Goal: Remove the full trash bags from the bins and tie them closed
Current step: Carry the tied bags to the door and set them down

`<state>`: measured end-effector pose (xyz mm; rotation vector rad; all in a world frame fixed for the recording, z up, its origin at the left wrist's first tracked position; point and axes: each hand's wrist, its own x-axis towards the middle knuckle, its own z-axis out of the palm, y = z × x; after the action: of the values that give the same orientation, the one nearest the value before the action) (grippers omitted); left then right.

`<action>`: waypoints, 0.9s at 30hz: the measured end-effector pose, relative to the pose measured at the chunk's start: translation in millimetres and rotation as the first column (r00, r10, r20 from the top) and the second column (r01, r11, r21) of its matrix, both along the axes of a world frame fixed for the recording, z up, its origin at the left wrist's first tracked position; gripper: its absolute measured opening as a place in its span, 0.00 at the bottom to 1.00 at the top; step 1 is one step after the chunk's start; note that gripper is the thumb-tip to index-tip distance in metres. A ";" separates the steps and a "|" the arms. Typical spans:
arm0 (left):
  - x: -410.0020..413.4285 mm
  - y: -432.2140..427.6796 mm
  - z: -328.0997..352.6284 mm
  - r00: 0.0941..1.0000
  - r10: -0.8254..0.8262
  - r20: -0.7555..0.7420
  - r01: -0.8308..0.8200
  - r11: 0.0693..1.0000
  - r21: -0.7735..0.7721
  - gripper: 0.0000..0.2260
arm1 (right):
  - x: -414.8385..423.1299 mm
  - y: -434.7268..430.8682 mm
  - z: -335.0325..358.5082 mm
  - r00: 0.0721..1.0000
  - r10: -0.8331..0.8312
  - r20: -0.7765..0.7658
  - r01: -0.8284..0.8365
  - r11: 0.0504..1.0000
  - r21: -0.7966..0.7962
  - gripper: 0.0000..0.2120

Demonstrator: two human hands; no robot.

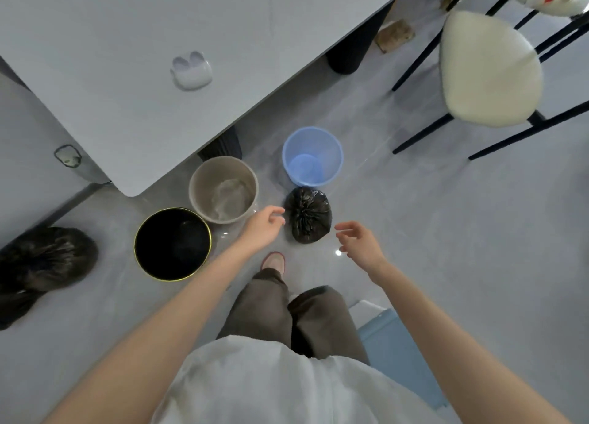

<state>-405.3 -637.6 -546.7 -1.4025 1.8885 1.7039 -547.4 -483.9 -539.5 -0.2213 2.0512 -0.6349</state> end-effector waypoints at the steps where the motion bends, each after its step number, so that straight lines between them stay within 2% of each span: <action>1: -5.0 -2.6 -5.8 1.000 0.013 0.012 -0.013 1.000 0.015 0.15 | -9.2 -7.7 -5.1 1.000 0.028 0.001 -0.028 1.000 0.013 0.10; 7: -23.4 -11.5 -48.9 0.984 0.146 0.099 -0.152 0.987 0.053 0.15 | -50.0 -53.5 -55.3 0.976 0.216 0.006 -0.216 0.973 0.087 0.12; 14: -41.4 4.3 -101.7 0.929 0.311 0.199 -0.321 0.947 0.016 0.15 | -78.8 -71.5 -130.6 0.883 0.465 0.059 -0.468 0.867 0.172 0.19; 20: -61.6 49.2 -166.5 0.845 0.481 0.234 -0.496 0.868 0.005 0.14 | -109.4 -71.0 -190.2 0.693 0.721 0.018 -0.708 0.676 0.204 0.22; 27: -82.3 87.9 -260.5 0.773 0.592 0.228 -0.607 0.795 -0.004 0.15 | -119.8 -75.6 -279.7 0.474 0.879 -0.055 -0.854 0.475 0.211 0.24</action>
<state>-487.6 -549.8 -807.2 -2.2320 1.3139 1.7313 -667.3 -559.5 -819.1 -1.1861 1.7774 0.2182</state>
